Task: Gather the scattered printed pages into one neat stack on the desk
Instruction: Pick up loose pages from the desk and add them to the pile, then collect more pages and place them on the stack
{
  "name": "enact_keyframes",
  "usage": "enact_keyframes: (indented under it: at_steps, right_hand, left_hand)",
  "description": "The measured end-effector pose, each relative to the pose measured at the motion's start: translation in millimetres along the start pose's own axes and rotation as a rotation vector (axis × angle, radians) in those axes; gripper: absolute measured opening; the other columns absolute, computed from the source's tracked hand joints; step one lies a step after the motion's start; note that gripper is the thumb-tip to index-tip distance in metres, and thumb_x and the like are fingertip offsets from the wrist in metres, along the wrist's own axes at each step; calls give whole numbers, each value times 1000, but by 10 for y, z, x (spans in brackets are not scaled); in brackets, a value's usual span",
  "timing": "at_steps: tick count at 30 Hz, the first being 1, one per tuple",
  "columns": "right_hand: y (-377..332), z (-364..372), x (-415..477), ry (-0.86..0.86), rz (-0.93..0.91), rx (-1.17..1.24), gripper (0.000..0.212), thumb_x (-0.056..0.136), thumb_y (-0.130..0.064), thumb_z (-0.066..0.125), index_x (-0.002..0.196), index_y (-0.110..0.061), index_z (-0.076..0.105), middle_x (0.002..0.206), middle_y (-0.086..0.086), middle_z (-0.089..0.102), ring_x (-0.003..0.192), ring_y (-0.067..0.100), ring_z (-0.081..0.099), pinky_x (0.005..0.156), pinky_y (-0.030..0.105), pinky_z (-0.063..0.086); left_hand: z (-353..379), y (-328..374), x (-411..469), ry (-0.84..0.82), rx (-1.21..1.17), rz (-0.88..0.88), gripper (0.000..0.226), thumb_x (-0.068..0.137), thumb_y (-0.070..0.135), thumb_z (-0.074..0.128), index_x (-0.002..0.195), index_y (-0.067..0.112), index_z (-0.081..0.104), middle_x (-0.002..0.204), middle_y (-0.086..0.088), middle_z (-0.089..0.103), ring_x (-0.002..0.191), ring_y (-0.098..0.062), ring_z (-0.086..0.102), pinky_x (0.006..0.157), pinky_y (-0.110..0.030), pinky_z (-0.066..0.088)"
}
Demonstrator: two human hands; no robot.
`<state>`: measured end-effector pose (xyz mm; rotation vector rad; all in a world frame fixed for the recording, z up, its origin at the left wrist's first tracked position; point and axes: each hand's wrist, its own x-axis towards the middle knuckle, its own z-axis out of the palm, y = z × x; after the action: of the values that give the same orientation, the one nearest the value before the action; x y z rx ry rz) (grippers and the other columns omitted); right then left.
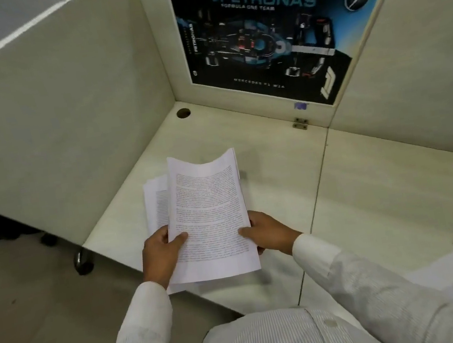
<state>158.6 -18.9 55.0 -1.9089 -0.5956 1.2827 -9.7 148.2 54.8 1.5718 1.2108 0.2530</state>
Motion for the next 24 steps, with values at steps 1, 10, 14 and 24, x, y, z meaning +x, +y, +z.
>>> enact_keyframes:
  at_steps: [1, 10, 14, 24]
  right_hand:
    - [-32, 45, 39, -19, -1, 1, 31, 100, -21, 48, 130, -19, 52, 117, 2, 66, 90, 17, 65, 67, 31, 57]
    - [179, 29, 9, -1, 168, 158, 34, 97, -20, 55, 130, -15, 49, 119, 14, 64, 86, 19, 65, 67, 32, 53]
    - [467, -165, -244, 124, 220, 331, 28, 96, -18, 59, 123, -13, 55, 109, 14, 68, 80, 21, 65, 63, 32, 52]
    - [1298, -349, -1131, 613, 350, 772, 17, 97, -14, 60, 111, -5, 63, 93, 14, 70, 71, 26, 66, 59, 33, 50]
  left_hand:
    - [-61, -14, 19, 27, 13, 5, 16, 90, 25, 70, 106, 24, 66, 103, 3, 69, 92, -17, 65, 81, -30, 50]
    - [-237, -115, 205, 259, 173, -60, 35, 97, 20, 58, 131, 14, 58, 136, -6, 59, 123, -28, 55, 99, -37, 44]
    - [-17, 11, 227, 207, 140, -24, 29, 98, 19, 58, 127, 16, 61, 134, -3, 60, 122, -25, 56, 96, -30, 41]
    - [1114, 254, 42, -300, 266, 217, 23, 95, 20, 61, 117, 19, 65, 113, 7, 64, 99, -11, 59, 90, -27, 47]
